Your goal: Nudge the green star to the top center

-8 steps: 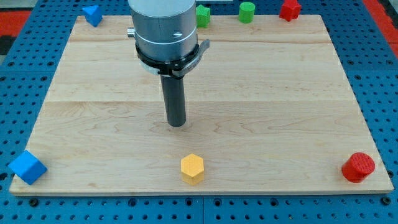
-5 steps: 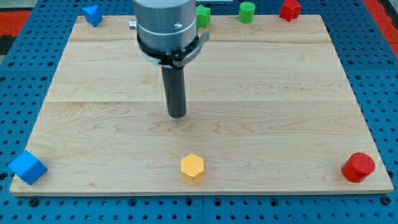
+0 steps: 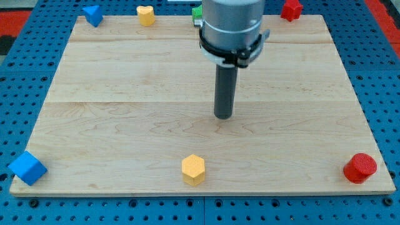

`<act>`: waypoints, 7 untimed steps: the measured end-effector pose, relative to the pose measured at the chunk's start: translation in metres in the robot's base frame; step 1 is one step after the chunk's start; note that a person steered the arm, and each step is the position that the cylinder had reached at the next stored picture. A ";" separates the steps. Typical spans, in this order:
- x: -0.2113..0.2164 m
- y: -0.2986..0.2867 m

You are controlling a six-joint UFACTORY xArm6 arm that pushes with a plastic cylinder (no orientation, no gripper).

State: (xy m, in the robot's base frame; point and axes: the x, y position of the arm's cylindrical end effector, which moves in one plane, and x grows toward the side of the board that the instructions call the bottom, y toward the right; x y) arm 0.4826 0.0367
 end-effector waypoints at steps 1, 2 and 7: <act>-0.028 -0.042; -0.108 -0.062; -0.290 -0.058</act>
